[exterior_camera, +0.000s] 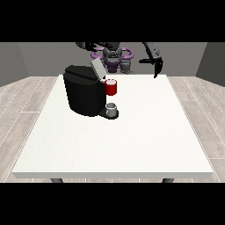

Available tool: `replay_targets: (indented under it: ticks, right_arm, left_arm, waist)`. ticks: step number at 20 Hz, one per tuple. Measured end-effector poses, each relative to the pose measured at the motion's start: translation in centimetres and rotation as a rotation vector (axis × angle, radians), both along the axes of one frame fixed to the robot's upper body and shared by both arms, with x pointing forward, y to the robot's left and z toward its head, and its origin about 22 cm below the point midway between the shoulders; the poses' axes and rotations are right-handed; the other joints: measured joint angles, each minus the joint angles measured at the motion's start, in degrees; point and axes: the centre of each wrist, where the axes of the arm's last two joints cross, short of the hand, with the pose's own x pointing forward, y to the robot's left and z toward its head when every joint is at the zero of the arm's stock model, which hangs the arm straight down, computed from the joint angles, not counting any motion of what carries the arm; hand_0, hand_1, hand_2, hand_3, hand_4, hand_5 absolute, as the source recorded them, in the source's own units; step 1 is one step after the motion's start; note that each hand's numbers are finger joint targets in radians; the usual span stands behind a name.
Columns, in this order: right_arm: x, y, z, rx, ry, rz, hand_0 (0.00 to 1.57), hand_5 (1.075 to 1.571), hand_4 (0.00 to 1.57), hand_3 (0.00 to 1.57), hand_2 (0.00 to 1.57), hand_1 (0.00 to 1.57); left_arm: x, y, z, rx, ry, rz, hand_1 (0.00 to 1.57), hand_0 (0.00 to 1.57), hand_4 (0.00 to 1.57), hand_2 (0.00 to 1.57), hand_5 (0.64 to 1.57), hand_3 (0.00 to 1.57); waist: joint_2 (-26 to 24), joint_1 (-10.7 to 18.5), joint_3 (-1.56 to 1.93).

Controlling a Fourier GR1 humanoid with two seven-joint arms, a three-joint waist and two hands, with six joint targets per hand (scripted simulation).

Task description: Insert the coffee pod into the coffee machine and close the lid

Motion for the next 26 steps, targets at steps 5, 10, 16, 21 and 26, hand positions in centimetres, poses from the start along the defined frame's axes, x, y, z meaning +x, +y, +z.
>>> replay_targets:
  ticks: [5, 10, 16, 21, 26]
  right_arm:
    - [1.9, 0.1, 0.3, -0.012, -0.005, -0.047, 0.0, 1.571, 0.35, 0.0, 0.0, 0.0]
    - [3.7, -2.0, 0.0, -0.005, 0.002, -0.107, 0.0, 1.571, 0.37, 0.0, 0.0, 0.0]
    - [5.5, -3.6, -0.1, 0.0, 0.002, -0.125, 0.0, 1.571, 0.46, 0.0, 0.0, 0.0]
    - [7.2, -3.9, 0.6, 0.011, -0.023, -0.137, 0.0, 1.571, 0.44, 0.0, 0.0, 0.0]
    - [7.8, -4.5, 1.2, 0.012, -0.056, -0.144, 0.0, 1.571, 0.27, 0.0, 0.0, 0.0]
  left_arm:
    - [-0.4, -0.5, 0.7, 0.002, -0.067, -0.019, 0.0, 0.0, 0.23, 0.0, 1.571, 0.0]
    - [-0.4, -0.4, 2.2, 0.015, -0.096, -0.037, 0.0, 0.0, 0.37, 0.0, 1.571, 0.0]
    - [-1.0, -0.5, 2.6, 0.013, -0.12, -0.02, 0.0, 0.0, 0.3, 0.0, 1.571, 0.0]
    - [-0.4, 0.1, 3.7, 0.002, -0.15, -0.017, 0.0, 0.0, 0.35, 0.0, 1.571, 0.0]
    - [-0.5, 0.3, 3.8, 0.011, -0.17, -0.025, 0.0, 0.0, 0.36, 0.0, 1.571, 0.0]
  waist:
    - [2.59, 1.42, 0.0]
    - [4.37, 2.71, 0.02]
    - [6.31, 2.81, 0.02]
    - [8.21, 3.21, -0.06]
    - [9.01, 3.71, -0.48]
